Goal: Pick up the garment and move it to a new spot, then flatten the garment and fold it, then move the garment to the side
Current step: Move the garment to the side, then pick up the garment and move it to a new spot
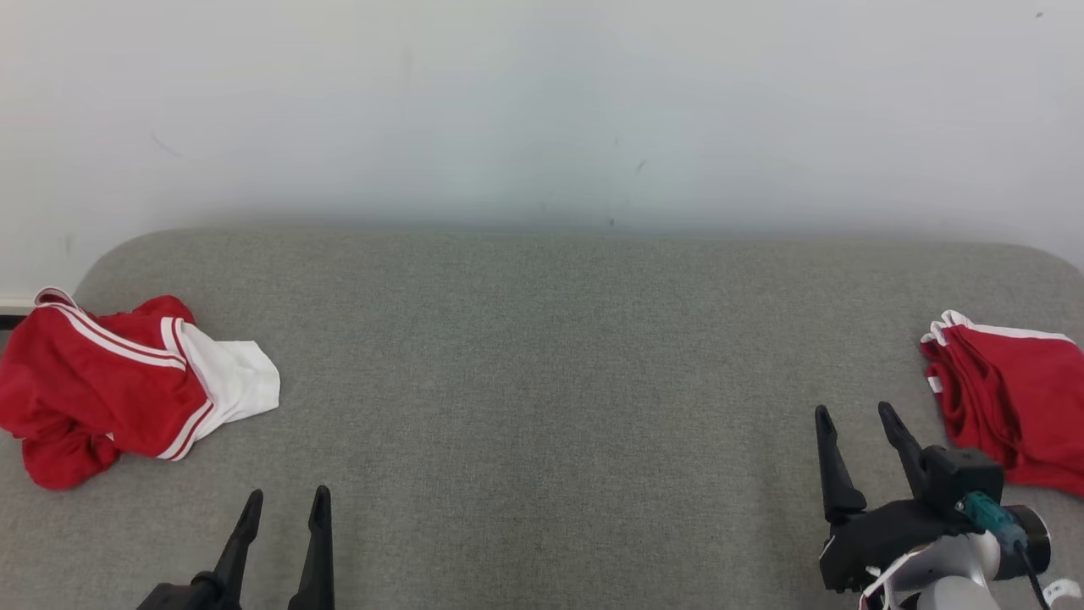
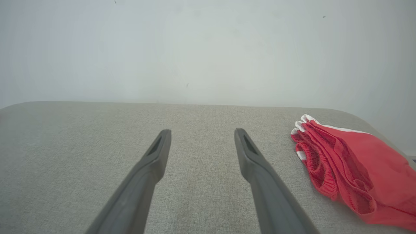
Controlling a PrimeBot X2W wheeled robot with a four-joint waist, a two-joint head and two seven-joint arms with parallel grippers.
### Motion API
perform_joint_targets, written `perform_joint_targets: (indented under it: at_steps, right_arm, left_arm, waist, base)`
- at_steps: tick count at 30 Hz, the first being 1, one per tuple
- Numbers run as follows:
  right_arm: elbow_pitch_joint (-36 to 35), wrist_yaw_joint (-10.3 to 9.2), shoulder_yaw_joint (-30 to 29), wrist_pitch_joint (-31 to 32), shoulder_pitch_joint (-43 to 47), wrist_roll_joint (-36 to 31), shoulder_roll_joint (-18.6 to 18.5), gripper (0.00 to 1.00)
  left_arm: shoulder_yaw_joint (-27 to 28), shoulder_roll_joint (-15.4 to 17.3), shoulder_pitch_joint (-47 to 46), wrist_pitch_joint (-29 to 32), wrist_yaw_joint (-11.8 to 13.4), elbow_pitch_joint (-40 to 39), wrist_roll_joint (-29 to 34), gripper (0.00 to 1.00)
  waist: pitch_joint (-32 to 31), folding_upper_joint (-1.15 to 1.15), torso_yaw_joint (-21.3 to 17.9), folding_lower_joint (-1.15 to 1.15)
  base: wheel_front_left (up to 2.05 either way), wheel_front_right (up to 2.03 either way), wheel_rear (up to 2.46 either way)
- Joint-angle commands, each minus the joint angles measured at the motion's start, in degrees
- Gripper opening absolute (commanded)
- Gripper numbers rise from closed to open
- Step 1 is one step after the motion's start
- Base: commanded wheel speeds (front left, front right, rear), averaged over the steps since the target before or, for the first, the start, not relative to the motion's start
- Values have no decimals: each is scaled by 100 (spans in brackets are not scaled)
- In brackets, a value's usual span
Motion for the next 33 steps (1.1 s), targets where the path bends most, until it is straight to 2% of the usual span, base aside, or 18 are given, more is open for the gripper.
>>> perform_joint_targets:
  at_steps: [1, 7, 11, 20, 33]
  right_arm:
    - [-266, -13, -2, -51, 232, -10, 123, 100]
    - [-877, -13, 57, -136, 713, 22, 310, 100]
    - [-1070, -13, 217, -6, 984, 372, 342, 100]
    - [-948, -13, 342, 38, 1153, 657, 338, 100]
    - [-881, -13, 231, -9, 1146, 685, 340, 100]
  left_arm:
    - [97, -37, 142, -14, -44, -83, 142, 100]
    - [327, -96, 248, -16, -88, -137, 290, 100]
    - [432, -97, 313, -17, -158, -22, 359, 100]
    - [442, -172, 294, -17, -287, 285, 324, 100]
    - [496, -218, 213, -18, -343, 356, 376, 100]
  waist:
    - [-153, 1, 7, 2]
    - [-222, 1, -18, 2]
    - [-245, 1, -59, 2]
    - [-274, 1, -90, 2]
    - [-232, 1, -122, 2]
  base:
    - [0, 0, 0]
    - [0, 0, 0]
    - [0, 0, 0]
    - [0, 0, 0]
    - [0, 0, 0]
